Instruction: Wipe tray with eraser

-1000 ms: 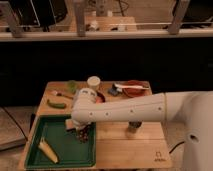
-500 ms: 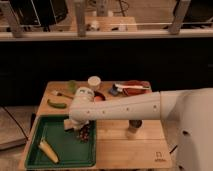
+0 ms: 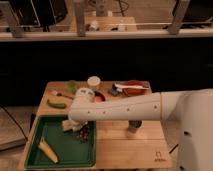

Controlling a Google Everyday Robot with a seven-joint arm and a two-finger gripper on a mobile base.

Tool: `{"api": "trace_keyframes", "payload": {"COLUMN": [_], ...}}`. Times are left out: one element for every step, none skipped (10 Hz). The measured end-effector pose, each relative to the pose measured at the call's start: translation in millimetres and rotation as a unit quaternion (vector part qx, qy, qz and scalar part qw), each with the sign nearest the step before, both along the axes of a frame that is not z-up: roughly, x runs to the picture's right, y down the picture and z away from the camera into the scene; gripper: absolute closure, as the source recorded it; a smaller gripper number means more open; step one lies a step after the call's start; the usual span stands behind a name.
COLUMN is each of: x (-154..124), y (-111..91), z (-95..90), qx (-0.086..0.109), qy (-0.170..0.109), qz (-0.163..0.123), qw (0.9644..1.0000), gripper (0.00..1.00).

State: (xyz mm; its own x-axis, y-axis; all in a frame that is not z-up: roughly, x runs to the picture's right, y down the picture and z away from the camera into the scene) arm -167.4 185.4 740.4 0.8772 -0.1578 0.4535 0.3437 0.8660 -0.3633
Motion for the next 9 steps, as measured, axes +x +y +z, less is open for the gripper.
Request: {"api": "trace_keyframes", "payload": {"x": [-6.4,-16.1,-20.4,-24.7,-33.3,-41.2,-44.9,-49.5,-53.8], "y": [3.0,8.8,10.9,14.7,22.7,31.8,37.3,43.8,49.5], "z": [-7.3,-18.2,-23.8,-30.3,-38.1,-43.2,-43.6,-40.3,-36.7], "qx": [0.0,-0.004,-0.005,-0.01,-0.021,-0.033,-0.042,-0.056,-0.067], "qy": [-0.011,-0.026,-0.035,-0.043,-0.05,-0.056,-0.06,-0.065,-0.071], "qz": [-0.004,-0.008,-0.009,-0.007,-0.005,-0.004,-0.001,0.004,0.007], "qw": [0.9999,0.9996,0.9993,0.999,0.9985,0.9979,0.9973,0.9963,0.9952], "gripper": [1.0,1.0,1.0,1.0,1.0,1.0,1.0,1.0,1.0]}}
